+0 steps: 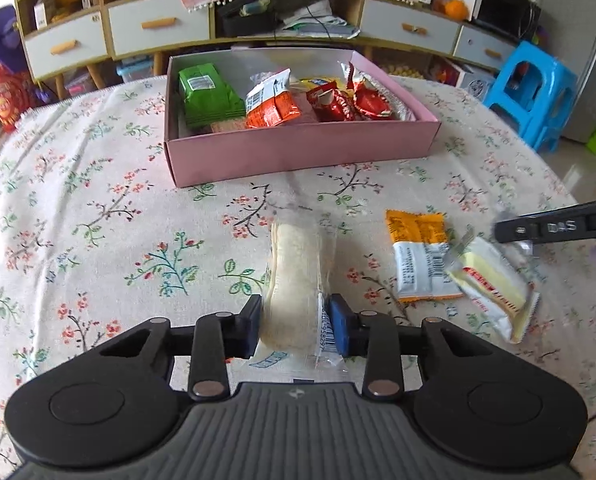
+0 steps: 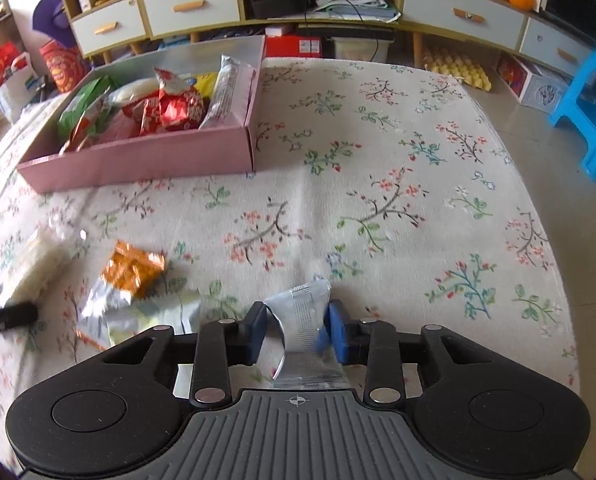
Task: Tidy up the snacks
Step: 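Grasp the white bread bag with left tool while right tool grasps silver packet, then carry the bread bag and silver packet into the pink box and open both tools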
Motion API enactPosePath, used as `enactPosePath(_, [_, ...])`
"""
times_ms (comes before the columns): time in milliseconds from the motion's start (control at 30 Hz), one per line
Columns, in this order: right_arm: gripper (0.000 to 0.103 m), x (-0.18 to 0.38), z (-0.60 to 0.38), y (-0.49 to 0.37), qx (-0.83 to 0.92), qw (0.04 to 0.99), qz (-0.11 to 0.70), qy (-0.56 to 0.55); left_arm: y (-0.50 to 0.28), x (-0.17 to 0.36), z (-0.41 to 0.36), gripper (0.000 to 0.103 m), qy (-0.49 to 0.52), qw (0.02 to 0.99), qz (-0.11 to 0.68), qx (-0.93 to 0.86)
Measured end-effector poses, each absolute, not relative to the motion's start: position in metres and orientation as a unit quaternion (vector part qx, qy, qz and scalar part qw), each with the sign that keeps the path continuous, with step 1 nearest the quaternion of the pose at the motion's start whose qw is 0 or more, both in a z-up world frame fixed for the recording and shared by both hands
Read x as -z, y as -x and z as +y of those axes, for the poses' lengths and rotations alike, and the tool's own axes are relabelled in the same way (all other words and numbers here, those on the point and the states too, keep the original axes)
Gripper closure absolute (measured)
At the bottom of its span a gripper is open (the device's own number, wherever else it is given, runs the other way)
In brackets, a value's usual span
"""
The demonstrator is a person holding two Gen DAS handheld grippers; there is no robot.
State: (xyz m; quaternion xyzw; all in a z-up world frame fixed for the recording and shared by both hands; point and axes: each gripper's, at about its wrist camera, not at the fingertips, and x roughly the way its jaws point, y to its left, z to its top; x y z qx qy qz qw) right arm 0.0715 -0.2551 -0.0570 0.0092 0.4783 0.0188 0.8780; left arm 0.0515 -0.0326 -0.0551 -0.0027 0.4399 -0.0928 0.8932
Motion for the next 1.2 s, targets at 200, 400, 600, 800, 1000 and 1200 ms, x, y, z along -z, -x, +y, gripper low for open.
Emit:
enactPosePath(200, [0.077,0.054,-0.250,-0.083,-0.028,0.875,0.482,-0.044,-0.048,0.047,-0.019,0.072,0.026,0.892,0.438,0.110])
enactPosePath(400, [0.077,0.045,-0.250,-0.091,-0.037,0.868,0.483,-0.103,-0.045,0.035,-0.002,0.072,0.062,0.896,0.425,0.116])
enactPosePath(600, [0.077,0.025,-0.257,-0.097,-0.055,0.867,0.461,-0.183,-0.049,0.018,0.007,0.073,0.087,0.902,0.404,0.123])
enactPosePath(800, [0.077,0.011,-0.254,-0.111,-0.070,0.870,0.426,-0.238,-0.075,0.003,0.013,0.073,0.095,0.912,0.387,0.098])
enactPosePath(1000, [0.076,0.013,-0.242,-0.139,-0.082,0.864,0.396,-0.301,-0.119,-0.006,0.009,0.073,0.089,0.921,0.371,0.079])
enactPosePath(1200, [0.075,0.025,-0.227,-0.160,-0.103,0.840,0.385,-0.369,-0.166,-0.003,-0.002,0.073,0.083,0.924,0.366,0.075])
